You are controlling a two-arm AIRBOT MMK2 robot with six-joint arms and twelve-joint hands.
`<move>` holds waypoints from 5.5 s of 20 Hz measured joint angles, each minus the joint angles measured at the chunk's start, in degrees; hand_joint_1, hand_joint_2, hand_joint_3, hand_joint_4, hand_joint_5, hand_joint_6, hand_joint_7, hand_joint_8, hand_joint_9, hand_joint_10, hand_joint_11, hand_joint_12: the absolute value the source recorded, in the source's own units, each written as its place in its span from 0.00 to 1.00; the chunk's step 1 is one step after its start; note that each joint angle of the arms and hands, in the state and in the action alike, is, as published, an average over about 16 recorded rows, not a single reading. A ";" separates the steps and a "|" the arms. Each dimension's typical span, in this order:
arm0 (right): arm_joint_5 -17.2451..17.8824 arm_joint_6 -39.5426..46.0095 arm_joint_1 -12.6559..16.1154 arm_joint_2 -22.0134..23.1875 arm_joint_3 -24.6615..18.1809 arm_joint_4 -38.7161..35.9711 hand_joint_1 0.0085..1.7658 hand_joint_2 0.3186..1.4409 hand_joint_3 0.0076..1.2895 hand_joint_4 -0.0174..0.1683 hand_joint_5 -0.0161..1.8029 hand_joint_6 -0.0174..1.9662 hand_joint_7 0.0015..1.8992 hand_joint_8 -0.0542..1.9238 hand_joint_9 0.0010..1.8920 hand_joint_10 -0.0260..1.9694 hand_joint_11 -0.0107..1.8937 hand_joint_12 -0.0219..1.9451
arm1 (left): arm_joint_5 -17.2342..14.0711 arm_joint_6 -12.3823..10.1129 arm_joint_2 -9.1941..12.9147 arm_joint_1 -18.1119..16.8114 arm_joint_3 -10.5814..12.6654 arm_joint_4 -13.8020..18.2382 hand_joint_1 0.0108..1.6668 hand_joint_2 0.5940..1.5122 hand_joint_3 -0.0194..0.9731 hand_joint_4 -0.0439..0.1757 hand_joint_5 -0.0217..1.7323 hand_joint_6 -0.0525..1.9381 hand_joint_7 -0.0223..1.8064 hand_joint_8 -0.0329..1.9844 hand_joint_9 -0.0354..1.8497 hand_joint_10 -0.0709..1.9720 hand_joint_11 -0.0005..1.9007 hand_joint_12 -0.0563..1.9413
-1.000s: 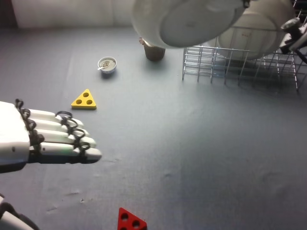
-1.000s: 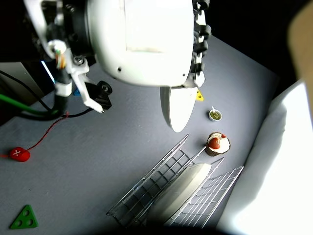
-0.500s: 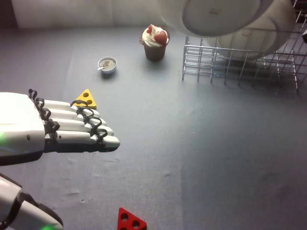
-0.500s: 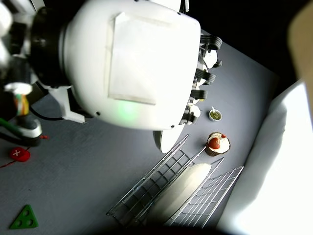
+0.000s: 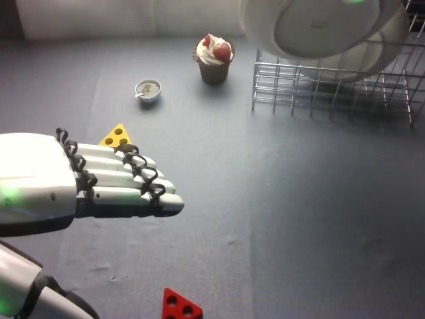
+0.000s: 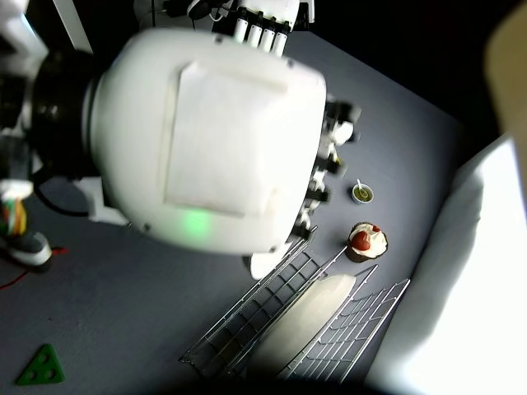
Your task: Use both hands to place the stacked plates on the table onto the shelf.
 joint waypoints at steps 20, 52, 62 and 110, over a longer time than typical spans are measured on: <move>0.21 0.01 -4.93 -0.81 6.27 5.28 0.83 0.54 0.01 0.05 0.55 0.40 0.65 0.20 0.64 0.27 0.58 0.45 | 4.25 0.00 -1.41 0.08 -4.56 -2.00 0.05 0.41 0.01 0.19 0.09 0.03 0.11 0.02 0.12 0.04 0.10 0.04; 0.44 1.74 -11.73 -4.07 12.08 7.07 0.78 0.60 0.00 0.07 0.54 0.42 0.61 0.22 0.62 0.20 0.66 0.13 | 2.59 0.00 -1.87 -1.06 -4.89 -2.23 0.06 0.40 0.01 0.19 0.09 0.03 0.10 0.02 0.11 0.04 0.09 0.04; 1.31 2.29 -12.76 -4.78 12.97 7.34 0.67 0.63 0.01 0.07 0.47 0.21 0.50 0.10 0.55 0.04 0.60 0.08 | 2.63 0.01 -1.81 -1.08 -5.69 -1.91 0.06 0.40 0.01 0.19 0.09 0.03 0.10 0.02 0.11 0.04 0.09 0.04; 45.48 24.01 -21.21 10.21 5.31 -48.00 0.27 0.53 0.01 0.08 0.16 0.01 0.17 0.03 0.17 0.02 0.20 0.02 | 3.90 0.00 -1.60 -1.24 -7.57 -2.02 0.05 0.40 0.01 0.19 0.08 0.03 0.10 0.02 0.10 0.04 0.07 0.04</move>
